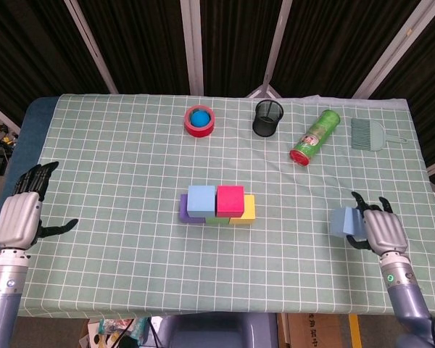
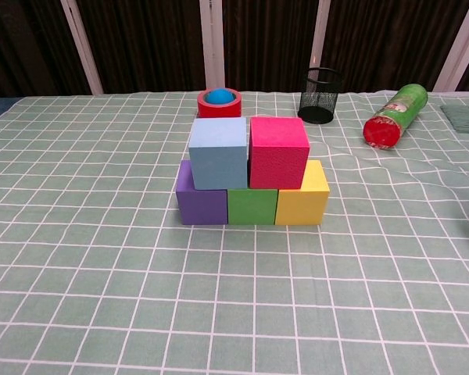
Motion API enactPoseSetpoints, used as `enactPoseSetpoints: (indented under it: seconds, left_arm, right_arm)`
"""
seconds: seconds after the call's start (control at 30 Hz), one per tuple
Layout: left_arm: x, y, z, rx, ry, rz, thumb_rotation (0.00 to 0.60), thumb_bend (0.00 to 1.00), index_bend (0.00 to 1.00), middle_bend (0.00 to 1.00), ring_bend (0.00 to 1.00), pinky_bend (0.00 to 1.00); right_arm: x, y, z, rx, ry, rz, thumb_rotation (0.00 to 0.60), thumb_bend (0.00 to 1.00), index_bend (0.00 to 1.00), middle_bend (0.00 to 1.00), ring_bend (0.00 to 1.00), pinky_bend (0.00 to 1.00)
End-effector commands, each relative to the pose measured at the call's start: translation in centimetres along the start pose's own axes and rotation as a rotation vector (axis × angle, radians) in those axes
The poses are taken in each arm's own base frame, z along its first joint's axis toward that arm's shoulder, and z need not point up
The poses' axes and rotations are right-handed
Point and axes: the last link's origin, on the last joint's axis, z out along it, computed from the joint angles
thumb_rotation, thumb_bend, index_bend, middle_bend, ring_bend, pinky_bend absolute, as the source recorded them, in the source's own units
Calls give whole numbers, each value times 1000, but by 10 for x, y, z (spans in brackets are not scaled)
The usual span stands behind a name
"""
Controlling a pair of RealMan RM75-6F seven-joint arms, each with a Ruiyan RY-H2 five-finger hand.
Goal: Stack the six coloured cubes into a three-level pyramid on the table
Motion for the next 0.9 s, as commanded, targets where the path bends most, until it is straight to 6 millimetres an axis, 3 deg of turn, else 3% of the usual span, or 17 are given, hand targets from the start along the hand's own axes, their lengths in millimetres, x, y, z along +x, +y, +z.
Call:
enactPoseSetpoints:
  seconds: [0.03, 0.3, 0.4, 0.77, 0.9]
  left_arm:
    - [-1, 0, 1, 2, -10, 0, 600, 66, 0, 55, 8, 59]
    - [-5, 0, 3, -6, -36, 34, 600, 66, 0, 55, 8, 59]
    - [-5, -2, 6, 3, -31, 36, 600, 66, 0, 55, 8, 59]
    - [6, -13, 17, 37, -23, 10, 600, 66, 0, 48, 8, 59]
    - [13, -14, 20, 23, 13, 16, 600, 66, 0, 44, 8, 56]
  right_arm:
    - [35, -20, 1, 45, 54, -6, 600, 325, 0, 434, 273, 0]
    - [79, -69, 4, 130, 93, -32, 600, 325, 0, 434, 273, 0]
    - [92, -103, 1, 194, 95, -50, 600, 324, 0, 434, 273, 0]
    - [87, -202, -3, 300, 8, -116, 600, 324, 0, 434, 273, 0]
    - [83, -226, -1, 294, -10, -132, 600, 326, 0, 434, 273, 0]
